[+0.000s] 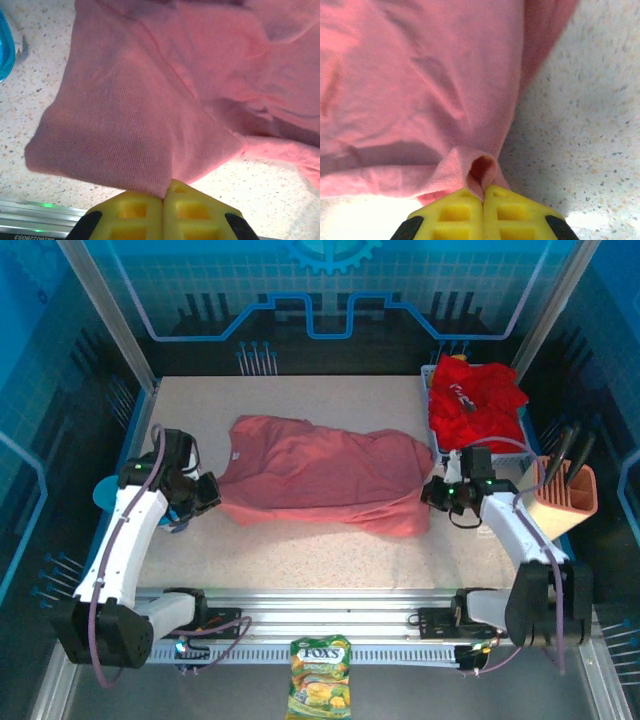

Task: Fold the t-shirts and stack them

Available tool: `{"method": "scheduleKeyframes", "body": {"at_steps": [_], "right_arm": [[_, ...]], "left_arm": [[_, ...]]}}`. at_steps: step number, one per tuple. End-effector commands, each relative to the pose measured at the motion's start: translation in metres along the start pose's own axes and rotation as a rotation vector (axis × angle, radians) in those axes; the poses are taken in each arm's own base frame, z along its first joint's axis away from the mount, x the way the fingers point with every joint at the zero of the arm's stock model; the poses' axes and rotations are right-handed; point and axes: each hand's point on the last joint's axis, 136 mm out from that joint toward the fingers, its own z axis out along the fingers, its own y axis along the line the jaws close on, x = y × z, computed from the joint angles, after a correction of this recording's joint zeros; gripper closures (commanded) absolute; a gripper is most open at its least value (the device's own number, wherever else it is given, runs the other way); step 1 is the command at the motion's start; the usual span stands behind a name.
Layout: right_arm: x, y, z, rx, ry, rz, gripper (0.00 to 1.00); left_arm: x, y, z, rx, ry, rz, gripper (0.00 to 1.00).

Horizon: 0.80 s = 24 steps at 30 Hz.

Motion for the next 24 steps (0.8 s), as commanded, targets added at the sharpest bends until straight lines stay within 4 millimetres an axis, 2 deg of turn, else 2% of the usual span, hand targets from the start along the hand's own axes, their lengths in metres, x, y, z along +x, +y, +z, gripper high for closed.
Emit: {"method": "scheduleKeyframes", "body": {"at_steps": [1,5,8,11,14,17,22,24], "right_arm": [[-0.007,0.021,-0.043,-0.004,-0.055,-0.038,1.0],[-0.024,0.046,-0.086,-0.06,-0.178,-0.076,1.0],[-0.029,0.053,-0.103,-0.058,-0.218,-0.087,1.0],[-0.032,0.051,-0.107,-0.038,-0.22,-0.089,1.0],[-0.029,0.044,-0.098,-0.021,-0.183,-0.078,1.0],[-0.021,0.034,-0.085,0.006,-0.13,-0.056,1.0],[-0.014,0.016,-0.073,0.075,-0.097,-0.03,1.0],[-0.014,0.011,-0.071,0.1,-0.083,-0.025,1.0]], "left_arm": [[-0.007,-0.017,-0.022,0.069,-0.019,0.048,1.0],[-0.014,-0.029,-0.04,0.116,-0.054,0.075,1.0],[-0.018,-0.037,-0.046,0.144,-0.07,0.084,1.0],[-0.02,-0.042,-0.045,0.165,-0.056,0.086,1.0],[-0.015,-0.047,-0.03,0.202,0.0,0.073,1.0],[0.004,-0.048,-0.005,0.247,0.108,0.042,1.0],[0.036,-0.029,0.047,0.234,0.23,-0.042,1.0],[0.042,-0.024,0.061,0.194,0.268,-0.034,1.0]]}}
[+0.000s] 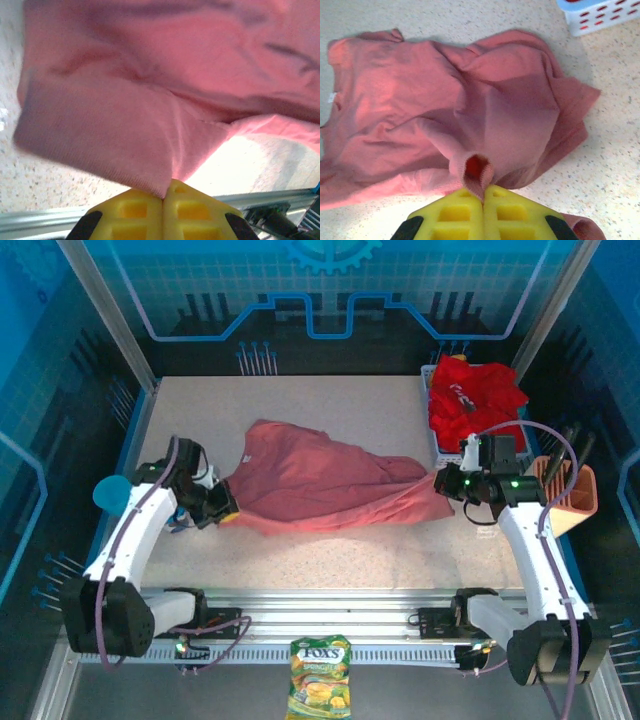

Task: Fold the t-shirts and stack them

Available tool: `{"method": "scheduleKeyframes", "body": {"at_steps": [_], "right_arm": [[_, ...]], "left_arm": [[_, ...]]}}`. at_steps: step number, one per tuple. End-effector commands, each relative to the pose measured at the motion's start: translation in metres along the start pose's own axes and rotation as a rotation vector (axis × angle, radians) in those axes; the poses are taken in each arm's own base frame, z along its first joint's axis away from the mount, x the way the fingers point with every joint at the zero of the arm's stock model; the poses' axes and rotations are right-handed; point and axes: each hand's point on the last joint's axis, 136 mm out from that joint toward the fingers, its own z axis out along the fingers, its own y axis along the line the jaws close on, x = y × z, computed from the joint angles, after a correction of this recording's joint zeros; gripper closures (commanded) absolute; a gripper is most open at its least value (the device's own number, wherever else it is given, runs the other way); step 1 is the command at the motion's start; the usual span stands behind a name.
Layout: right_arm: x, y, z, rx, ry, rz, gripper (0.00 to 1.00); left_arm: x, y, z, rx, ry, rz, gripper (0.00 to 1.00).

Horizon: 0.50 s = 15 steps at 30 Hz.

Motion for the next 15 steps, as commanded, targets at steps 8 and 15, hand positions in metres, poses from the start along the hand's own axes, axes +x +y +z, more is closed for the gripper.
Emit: {"method": "scheduleKeyframes", "body": {"at_steps": [8,15], "right_arm": [[0.009,-0.024,0.011,0.099,0.068,0.01,1.0],[0.008,-0.019,0.015,0.064,0.064,0.013,1.0]], "left_arm": [[-0.023,-0.013,0.054,-0.025,0.126,0.009,0.7],[-0.041,-0.01,0.035,-0.092,0.05,0.034,0.38]]}}
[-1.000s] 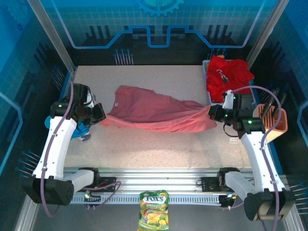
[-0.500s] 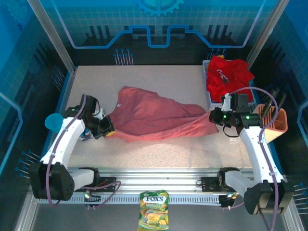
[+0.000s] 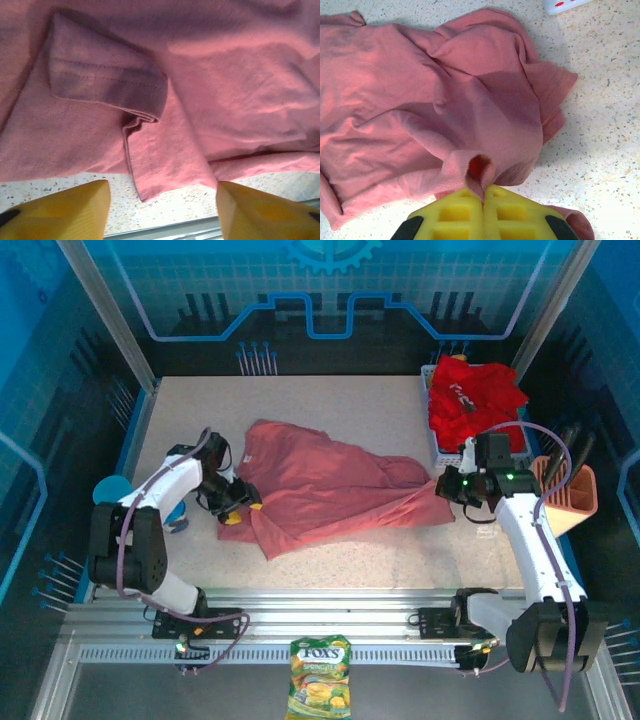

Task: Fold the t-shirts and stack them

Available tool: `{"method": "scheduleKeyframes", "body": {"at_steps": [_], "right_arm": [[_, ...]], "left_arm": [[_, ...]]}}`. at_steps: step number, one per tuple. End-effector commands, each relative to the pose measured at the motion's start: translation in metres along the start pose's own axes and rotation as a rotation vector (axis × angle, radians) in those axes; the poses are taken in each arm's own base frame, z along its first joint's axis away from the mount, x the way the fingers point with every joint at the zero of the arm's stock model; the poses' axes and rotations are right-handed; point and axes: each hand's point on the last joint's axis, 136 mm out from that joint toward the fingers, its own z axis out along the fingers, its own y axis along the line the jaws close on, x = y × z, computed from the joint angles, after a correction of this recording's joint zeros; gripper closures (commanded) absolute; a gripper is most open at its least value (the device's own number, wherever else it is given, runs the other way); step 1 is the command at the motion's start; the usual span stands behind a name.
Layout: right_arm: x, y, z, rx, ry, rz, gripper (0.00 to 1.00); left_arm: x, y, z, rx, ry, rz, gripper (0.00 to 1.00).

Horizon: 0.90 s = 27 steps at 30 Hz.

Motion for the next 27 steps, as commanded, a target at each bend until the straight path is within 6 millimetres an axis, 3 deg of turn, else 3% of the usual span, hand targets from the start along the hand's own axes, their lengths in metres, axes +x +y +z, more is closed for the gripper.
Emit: {"method": "scheduleKeyframes", "body": {"at_steps": [1,5,13,19,27], "right_arm": [[0.001,-0.001,0.002,-0.012,0.001,-0.004,1.0],[-0.001,0.0,0.002,-0.02,-0.004,-0.009,1.0],[0.001,0.003,0.003,-0.043,-0.001,-0.014,1.0],[0.005,0.001,0.002,-0.034,-0.001,-0.024,1.0],[0.005,-0.002,0.004,-0.029,0.004,-0.019,1.0]], "left_arm": [[-0.008,-0.004,-0.028,0.0,-0.088,0.025,0.38],[-0.015,0.011,-0.031,-0.022,-0.141,-0.023,0.46],[-0.035,0.033,0.0,0.03,-0.196,-0.177,0.71],[-0.043,0.047,0.014,-0.017,-0.2,-0.198,0.79],[-0.046,0.06,0.028,-0.053,-0.214,-0.2,0.81]]}}
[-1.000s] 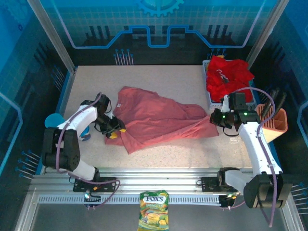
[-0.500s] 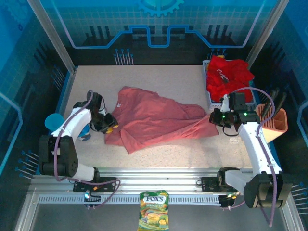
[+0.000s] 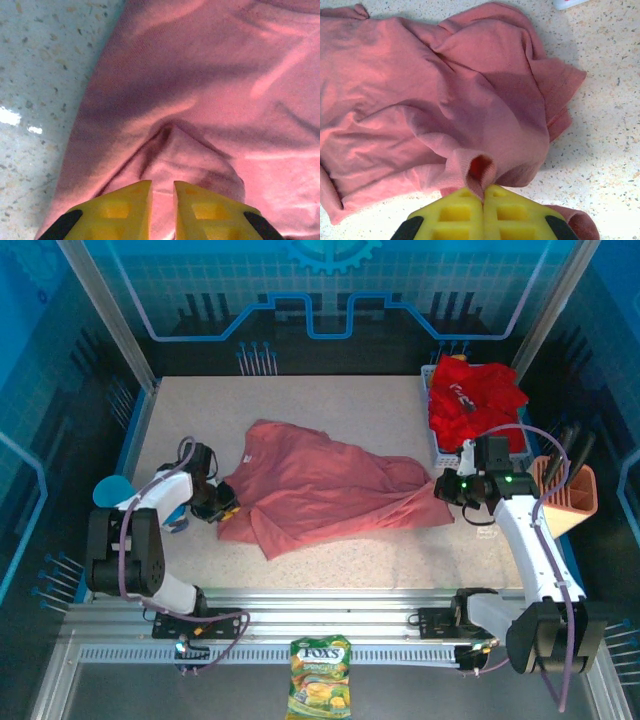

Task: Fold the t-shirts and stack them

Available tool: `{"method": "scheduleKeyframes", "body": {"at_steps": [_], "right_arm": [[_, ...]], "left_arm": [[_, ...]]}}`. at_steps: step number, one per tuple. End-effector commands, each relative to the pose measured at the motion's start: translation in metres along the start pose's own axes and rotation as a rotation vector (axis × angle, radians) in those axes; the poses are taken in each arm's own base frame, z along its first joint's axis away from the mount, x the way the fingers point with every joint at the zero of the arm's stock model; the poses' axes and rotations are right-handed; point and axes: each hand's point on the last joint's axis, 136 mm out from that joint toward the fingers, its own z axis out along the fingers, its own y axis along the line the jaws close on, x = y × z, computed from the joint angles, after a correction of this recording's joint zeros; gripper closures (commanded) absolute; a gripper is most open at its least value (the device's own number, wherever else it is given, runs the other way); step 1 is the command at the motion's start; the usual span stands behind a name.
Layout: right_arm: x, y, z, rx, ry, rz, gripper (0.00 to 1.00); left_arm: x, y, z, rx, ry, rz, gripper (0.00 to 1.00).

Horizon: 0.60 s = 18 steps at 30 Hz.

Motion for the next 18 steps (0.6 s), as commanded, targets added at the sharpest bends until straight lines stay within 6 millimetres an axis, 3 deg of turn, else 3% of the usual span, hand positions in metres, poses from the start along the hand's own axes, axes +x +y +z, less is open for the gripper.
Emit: {"method": "scheduleKeyframes", "body": {"at_steps": [1,10,18], "right_arm": [[0.0,-0.002,-0.001,-0.008,-0.005,-0.002,1.0],[-0.001,-0.002,-0.002,-0.01,-0.009,0.004,1.0],[-0.002,-0.001,-0.003,-0.018,-0.008,0.004,1.0]], "left_arm": [[-0.001,0.008,0.01,-0.02,-0.004,-0.023,0.81],[0.005,0.016,0.013,-0.026,-0.012,-0.022,0.79],[0.002,0.006,0.014,0.037,-0.032,-0.037,0.77]]}}
